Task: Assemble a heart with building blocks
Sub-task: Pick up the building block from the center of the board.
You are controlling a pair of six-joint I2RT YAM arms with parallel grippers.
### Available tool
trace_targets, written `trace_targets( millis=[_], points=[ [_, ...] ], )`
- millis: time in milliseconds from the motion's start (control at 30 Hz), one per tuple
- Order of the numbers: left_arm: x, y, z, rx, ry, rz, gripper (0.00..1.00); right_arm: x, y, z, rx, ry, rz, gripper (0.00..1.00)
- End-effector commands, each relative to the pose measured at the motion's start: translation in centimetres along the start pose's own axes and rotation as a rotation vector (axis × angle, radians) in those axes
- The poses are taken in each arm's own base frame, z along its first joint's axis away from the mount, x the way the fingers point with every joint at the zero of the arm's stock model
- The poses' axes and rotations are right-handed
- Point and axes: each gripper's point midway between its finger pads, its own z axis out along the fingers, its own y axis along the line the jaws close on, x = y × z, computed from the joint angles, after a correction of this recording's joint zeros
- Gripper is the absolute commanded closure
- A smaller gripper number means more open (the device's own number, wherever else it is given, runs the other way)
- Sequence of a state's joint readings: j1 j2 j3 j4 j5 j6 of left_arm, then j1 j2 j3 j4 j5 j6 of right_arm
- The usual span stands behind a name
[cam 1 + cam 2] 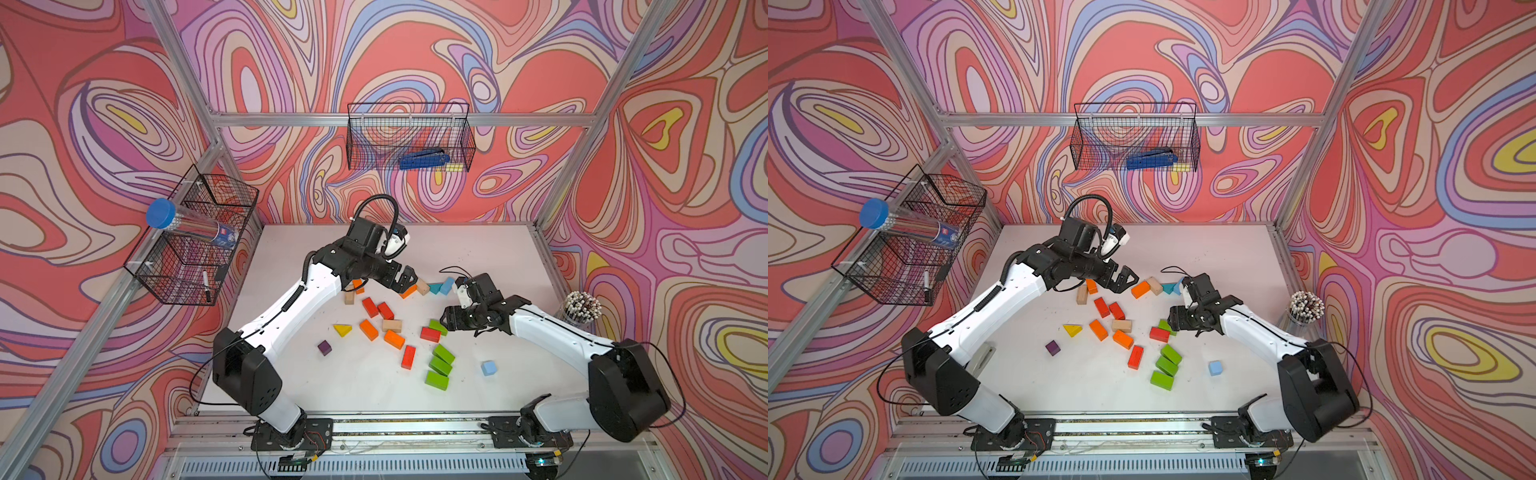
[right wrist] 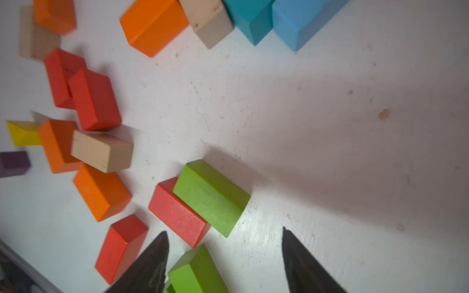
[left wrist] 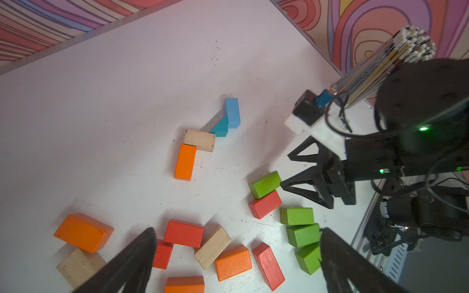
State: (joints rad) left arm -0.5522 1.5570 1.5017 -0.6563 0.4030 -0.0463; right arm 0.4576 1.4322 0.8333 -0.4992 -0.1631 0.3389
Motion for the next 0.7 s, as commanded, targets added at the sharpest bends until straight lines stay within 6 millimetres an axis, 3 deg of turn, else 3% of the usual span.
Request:
trace_targets(
  millis=[0, 167, 367, 667],
  points=[
    [0.1, -1.6, -1.1, 0.096, -0.025, -0.014, 0.00, 0.0, -0.6, 0.5, 0.106, 0.018, -0.030, 0.35],
    [-0.3, -1.9, -3.3, 0.070, -0.061, 0.051, 0.00, 1.5, -0.8, 1.6, 0.212, 0.082, -0.091, 0.37],
    [-0.5, -2.5, -4.1, 0.105, -0.072, 0.087, 0.00, 1.2, -1.4, 2.0, 0.271, 0.083, -0.092, 0.43],
    [-2.8, -3.0, -4.6, 0.124, -0.155, 0.164, 0.00, -0.1, 1.2, 3.8, 0.186, 0.099, -0.174, 0.39]
  ],
)
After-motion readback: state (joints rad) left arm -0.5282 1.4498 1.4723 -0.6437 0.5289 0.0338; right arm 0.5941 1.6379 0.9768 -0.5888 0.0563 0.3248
